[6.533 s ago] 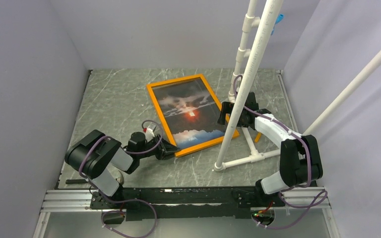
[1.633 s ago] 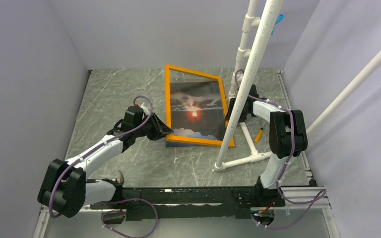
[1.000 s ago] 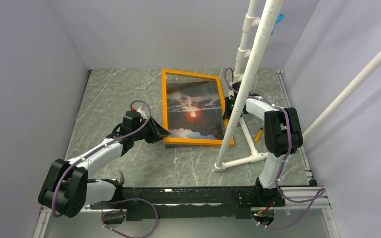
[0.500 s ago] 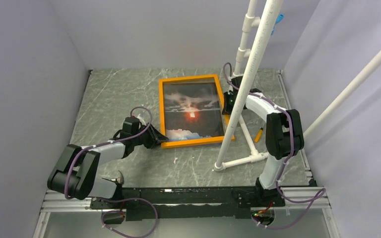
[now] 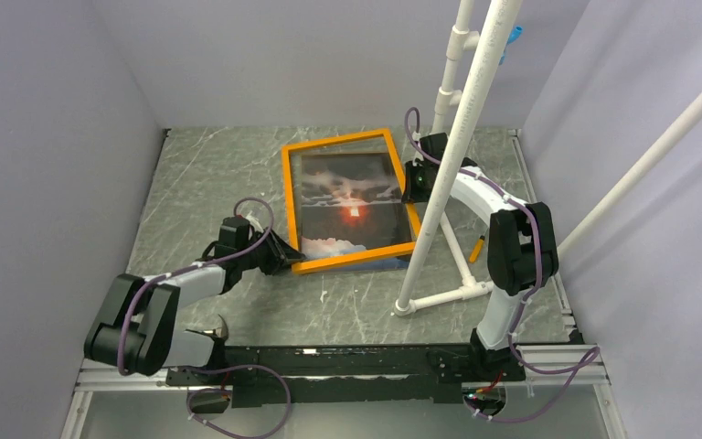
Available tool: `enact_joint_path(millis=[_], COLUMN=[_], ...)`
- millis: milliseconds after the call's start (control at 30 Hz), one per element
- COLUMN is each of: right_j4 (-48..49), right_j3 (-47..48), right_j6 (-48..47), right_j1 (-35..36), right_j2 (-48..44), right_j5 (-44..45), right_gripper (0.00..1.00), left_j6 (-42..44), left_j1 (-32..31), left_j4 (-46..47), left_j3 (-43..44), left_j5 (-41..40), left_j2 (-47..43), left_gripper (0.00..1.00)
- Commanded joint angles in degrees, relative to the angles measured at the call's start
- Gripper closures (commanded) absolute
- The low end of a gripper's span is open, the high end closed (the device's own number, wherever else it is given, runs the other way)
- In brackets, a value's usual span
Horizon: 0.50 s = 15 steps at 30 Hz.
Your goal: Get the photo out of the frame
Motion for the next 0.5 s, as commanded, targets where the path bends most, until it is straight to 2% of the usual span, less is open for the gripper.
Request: enact_joint_path(millis=[0,200,467], right_j4=[6.0,6.9,8.8], right_j3=[1.0,0.6,-1.3], right_j6=[1.6,2.5,2.8], right_j1=[-0.1,0.0,-0.1], right_j2=[-5.0,-6.1,-7.6], right_j5=[-4.2,-5.1,-6.5], right_gripper=[1.0,1.0,1.0], left_j6=[6.5,7.6,9.6], left_j1=[2.2,3.0,4.8], left_j4=[-11.4,-13.2,-16.3], left_j3=[3.1,5.4,6.4], left_j5=[-2.3,0.8,-0.1], left_j2=[-4.1,-3.4,-5.5], left_gripper=[1.0,1.0,1.0])
